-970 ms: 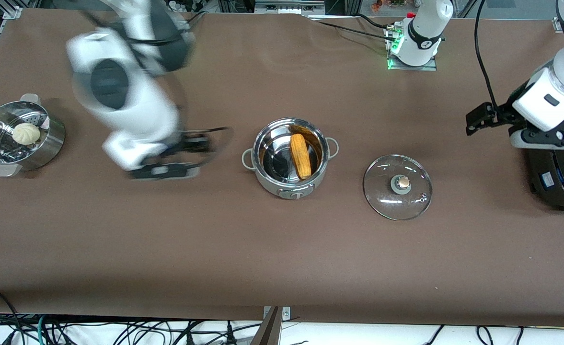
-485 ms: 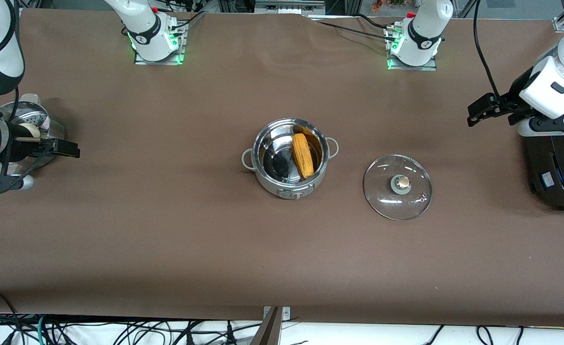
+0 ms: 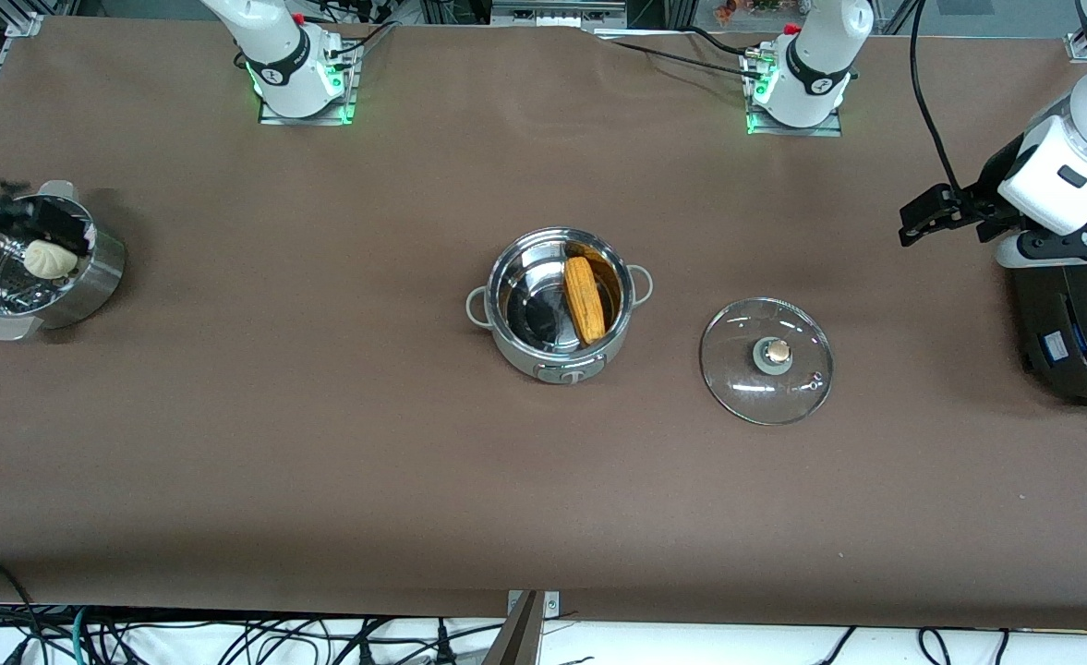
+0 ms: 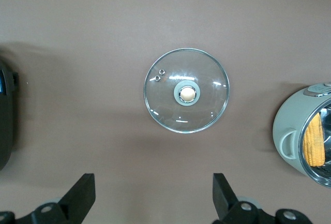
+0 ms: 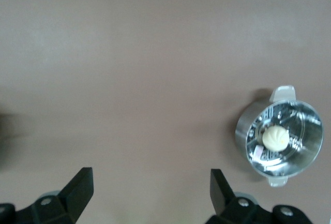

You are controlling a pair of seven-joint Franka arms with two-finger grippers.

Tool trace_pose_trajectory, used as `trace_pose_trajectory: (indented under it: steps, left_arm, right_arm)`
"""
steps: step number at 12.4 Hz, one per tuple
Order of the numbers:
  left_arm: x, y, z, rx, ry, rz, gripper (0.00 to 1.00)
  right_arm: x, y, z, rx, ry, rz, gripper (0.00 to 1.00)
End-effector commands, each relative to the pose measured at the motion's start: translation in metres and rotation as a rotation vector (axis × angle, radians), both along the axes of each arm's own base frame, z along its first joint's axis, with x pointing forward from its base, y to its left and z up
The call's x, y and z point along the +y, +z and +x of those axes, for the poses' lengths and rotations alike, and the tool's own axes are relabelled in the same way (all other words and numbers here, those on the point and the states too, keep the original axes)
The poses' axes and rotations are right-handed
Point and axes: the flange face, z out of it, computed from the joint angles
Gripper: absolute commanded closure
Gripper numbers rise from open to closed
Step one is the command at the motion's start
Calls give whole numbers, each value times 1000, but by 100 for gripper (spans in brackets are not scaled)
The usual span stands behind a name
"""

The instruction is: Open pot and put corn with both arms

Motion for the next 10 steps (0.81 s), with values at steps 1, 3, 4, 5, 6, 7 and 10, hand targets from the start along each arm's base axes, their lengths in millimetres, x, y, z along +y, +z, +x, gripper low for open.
trace_pose_trajectory:
  steps: [1, 3, 4, 5, 6, 7, 10]
  left_arm:
    - [-2, 2, -2, -15, 0, 23, 0]
    - [-5, 6, -2, -24, -5, 24, 0]
    - [-8, 6, -2, -24, -9, 23, 0]
    - [-8, 6, -1, -24, -9, 23, 0]
    - [-8, 5, -1, -23, -11, 23, 0]
    - [-8, 5, -1, -23, -12, 23, 0]
    - [-8, 4, 0, -21, -12, 23, 0]
  right_arm:
    - [-18, -22, -20, 2, -6, 52, 0]
    - [-34, -29, -15, 2, 82, 58, 0]
    - [-35, -34, -10, 11, 88, 58, 0]
    - [-39, -39, -2, 18, 86, 60, 0]
    - [-40, -35, 4, 11, 86, 55, 0]
    - [-40, -39, 8, 16, 86, 55, 0]
    - [-40, -38, 10, 6, 85, 54, 0]
